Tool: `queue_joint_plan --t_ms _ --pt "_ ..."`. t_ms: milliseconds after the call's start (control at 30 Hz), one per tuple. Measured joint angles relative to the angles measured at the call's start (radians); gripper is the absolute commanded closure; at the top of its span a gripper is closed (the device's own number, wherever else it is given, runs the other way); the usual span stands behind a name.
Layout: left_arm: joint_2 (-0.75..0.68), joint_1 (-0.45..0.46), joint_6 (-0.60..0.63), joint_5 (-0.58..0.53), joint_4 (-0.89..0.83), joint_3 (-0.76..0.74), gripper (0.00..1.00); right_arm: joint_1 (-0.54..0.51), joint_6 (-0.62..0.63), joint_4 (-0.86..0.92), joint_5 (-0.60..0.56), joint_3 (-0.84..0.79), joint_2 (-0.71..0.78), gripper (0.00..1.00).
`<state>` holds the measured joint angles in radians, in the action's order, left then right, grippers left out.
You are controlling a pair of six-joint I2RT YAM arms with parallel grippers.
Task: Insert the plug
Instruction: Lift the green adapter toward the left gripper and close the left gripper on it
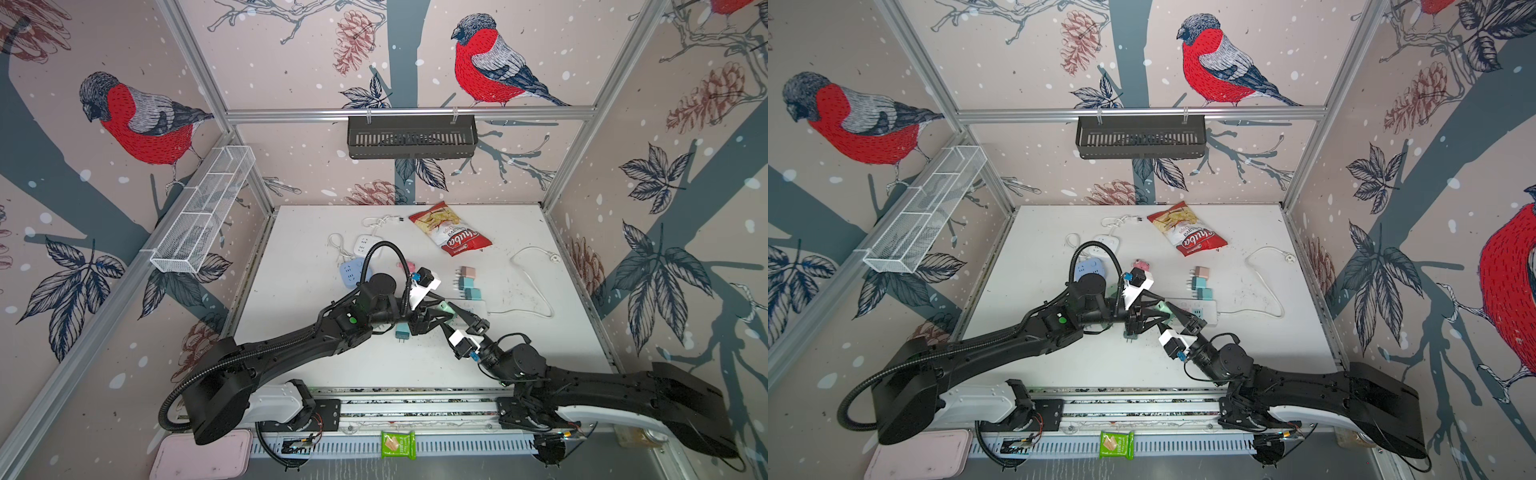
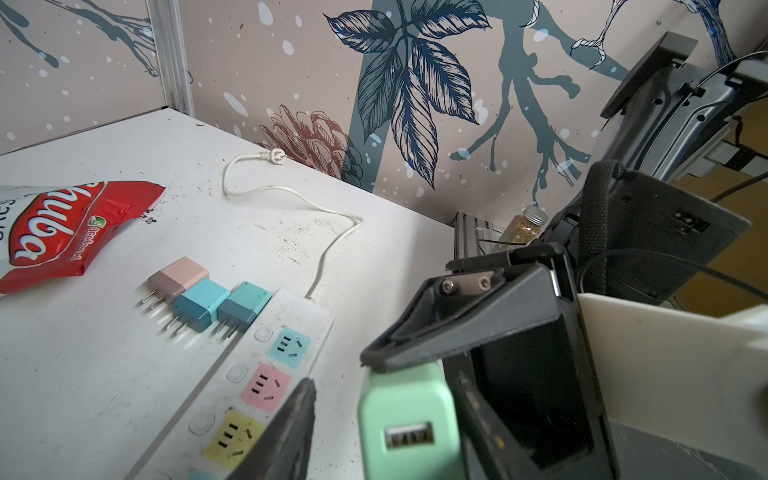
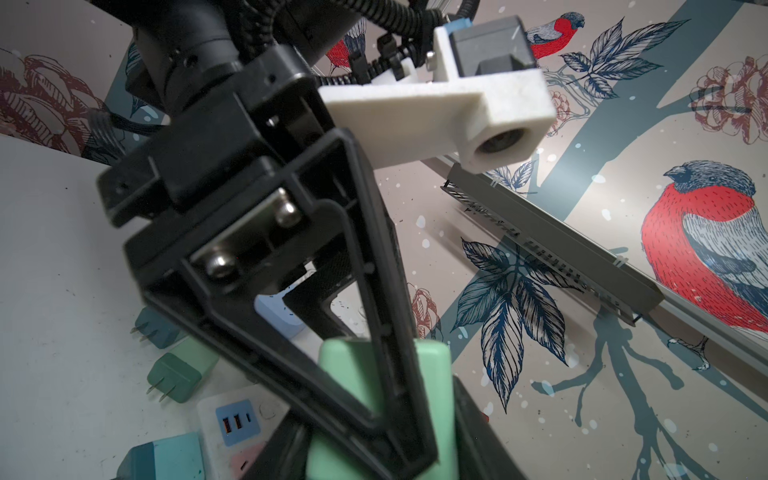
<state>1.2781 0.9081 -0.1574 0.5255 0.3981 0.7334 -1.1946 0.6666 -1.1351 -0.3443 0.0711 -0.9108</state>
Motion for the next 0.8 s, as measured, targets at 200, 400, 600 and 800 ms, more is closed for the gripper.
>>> queue_joint_plan --t_ms 200,400,600,800 --pt "0.013 0.002 0.001 0.014 -0.003 0.008 0.57 0.000 0.014 -0.020 0.005 0.004 -0.023 0.96" --pt "0.019 0.005 -0.029 0.021 -0.013 0.015 0.82 0.001 0.047 -0.025 -0.005 0.010 -0.033 0.74" --pt "0.013 0.005 -0.024 0.020 -0.019 0.015 0.99 0.001 0.031 -0.039 -0.004 -0.001 -0.021 0.01" --pt "-0.046 0.005 -0.001 -0.080 -0.027 -0.014 1.00 0.001 -0.013 -0.055 -0.061 -0.048 0.051 0.00"
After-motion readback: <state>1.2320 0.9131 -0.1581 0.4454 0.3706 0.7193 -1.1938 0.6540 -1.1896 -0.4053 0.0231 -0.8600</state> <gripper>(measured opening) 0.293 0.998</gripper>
